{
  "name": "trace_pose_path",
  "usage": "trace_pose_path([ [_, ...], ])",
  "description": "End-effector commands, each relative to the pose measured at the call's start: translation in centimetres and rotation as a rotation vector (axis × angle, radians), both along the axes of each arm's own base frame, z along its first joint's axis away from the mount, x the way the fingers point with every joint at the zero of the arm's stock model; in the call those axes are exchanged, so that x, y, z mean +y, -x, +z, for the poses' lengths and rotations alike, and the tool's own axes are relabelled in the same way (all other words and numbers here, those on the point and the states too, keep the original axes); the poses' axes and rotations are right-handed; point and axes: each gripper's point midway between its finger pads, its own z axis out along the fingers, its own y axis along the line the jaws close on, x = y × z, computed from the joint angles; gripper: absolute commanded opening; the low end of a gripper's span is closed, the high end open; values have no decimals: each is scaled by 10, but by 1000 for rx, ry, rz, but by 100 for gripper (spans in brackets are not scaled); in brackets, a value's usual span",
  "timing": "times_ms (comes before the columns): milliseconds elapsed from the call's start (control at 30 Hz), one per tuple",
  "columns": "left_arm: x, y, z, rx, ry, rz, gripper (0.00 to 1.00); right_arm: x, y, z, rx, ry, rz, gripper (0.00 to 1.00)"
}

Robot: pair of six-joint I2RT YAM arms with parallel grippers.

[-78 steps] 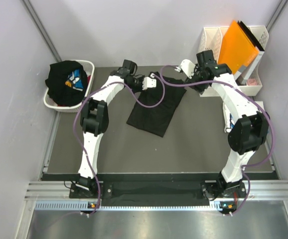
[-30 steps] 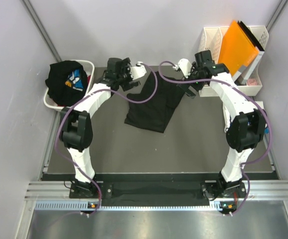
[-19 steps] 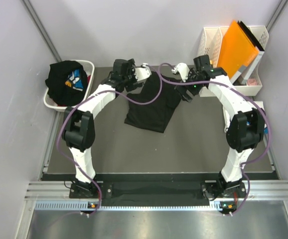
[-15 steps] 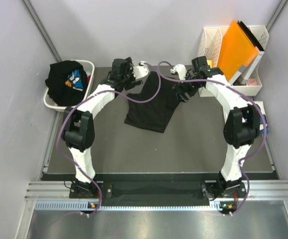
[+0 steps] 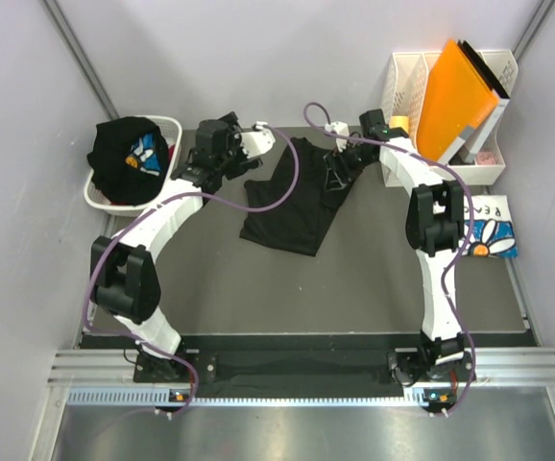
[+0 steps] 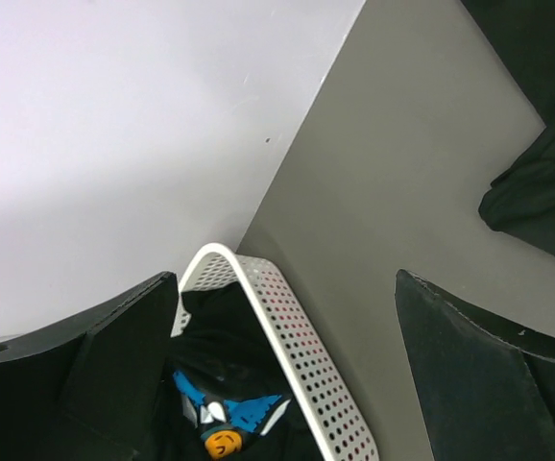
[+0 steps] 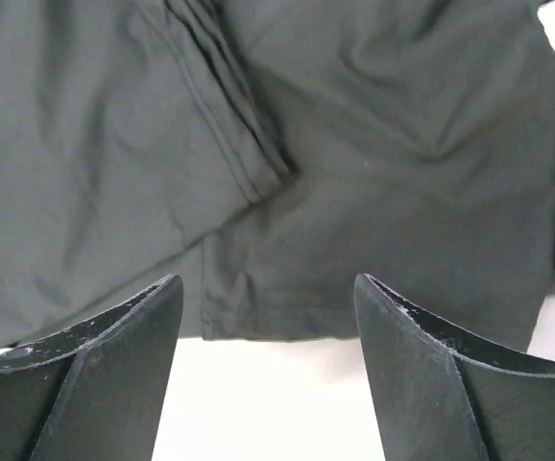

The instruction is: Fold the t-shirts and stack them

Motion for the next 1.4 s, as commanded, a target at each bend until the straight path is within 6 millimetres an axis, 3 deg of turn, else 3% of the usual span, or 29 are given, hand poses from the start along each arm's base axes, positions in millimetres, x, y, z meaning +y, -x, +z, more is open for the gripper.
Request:
trace_pose_path([
  [0,7,7,15,-32,-21,14,99,18,-6,27,-51,-92,59,71],
  [233,7,5,13,-33,-49,9,99,36,14,9,-42,-66,138,69],
  [667,-11,-2,11,-39,-66,-40,99,47,7,-9,-28,-79,111,64],
  [900,-15,-2,15,-53,-73,-63,99,52,-9,-2,-38,-71,66,63],
  [1200,-19,-6,18,-75,-79,-77,99,66,-4,-12,-13,-75,63,61],
  [1300,-20,-7,18,-78,-79,-82,99,67,-5,-11,-18,-69,59,56],
  [1367,-20,-7,16,-74,-76,-84,99,67,-6,-10,-22,-66,54,48],
])
